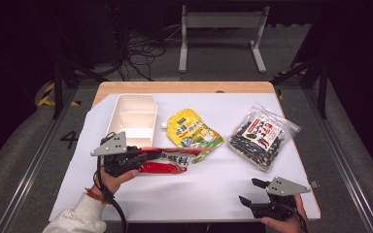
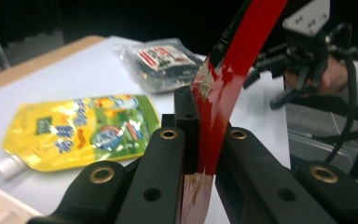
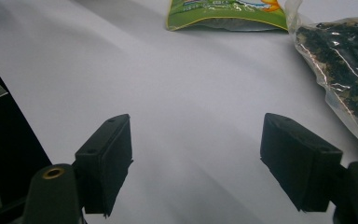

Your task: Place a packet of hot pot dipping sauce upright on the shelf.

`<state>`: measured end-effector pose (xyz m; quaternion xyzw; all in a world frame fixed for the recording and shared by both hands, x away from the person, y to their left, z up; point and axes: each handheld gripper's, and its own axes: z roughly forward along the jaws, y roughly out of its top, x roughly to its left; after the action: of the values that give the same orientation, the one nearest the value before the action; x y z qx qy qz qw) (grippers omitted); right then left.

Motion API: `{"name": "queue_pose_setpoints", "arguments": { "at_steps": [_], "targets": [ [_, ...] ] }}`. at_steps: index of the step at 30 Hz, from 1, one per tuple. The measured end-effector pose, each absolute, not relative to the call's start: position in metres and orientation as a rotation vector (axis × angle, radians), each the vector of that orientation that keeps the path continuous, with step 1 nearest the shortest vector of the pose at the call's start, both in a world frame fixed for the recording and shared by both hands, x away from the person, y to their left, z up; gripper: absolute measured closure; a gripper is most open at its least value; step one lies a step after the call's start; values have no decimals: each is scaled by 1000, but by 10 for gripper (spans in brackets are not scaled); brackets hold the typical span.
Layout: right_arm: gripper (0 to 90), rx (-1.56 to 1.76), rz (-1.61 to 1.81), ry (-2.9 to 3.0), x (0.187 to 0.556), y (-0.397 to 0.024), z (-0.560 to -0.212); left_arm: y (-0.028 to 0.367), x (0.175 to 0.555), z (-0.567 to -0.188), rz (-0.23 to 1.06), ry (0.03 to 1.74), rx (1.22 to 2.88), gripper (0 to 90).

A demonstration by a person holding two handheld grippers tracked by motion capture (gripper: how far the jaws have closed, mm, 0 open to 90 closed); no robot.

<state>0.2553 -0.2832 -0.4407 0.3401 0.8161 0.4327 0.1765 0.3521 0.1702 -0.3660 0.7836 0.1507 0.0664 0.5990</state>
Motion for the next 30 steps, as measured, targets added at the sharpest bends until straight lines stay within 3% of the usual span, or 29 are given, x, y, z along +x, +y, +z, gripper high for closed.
{"name": "queue_pose_setpoints", "arguments": {
  "at_steps": [17,30],
  "targets": [
    [242,957,1174,2329,259,-280,-446,198,389,-319,305,427,1747,900],
    [242,973,1170,2336,261,-279,-449,219,424,-307,346,485,1730,899]
  ]
}}
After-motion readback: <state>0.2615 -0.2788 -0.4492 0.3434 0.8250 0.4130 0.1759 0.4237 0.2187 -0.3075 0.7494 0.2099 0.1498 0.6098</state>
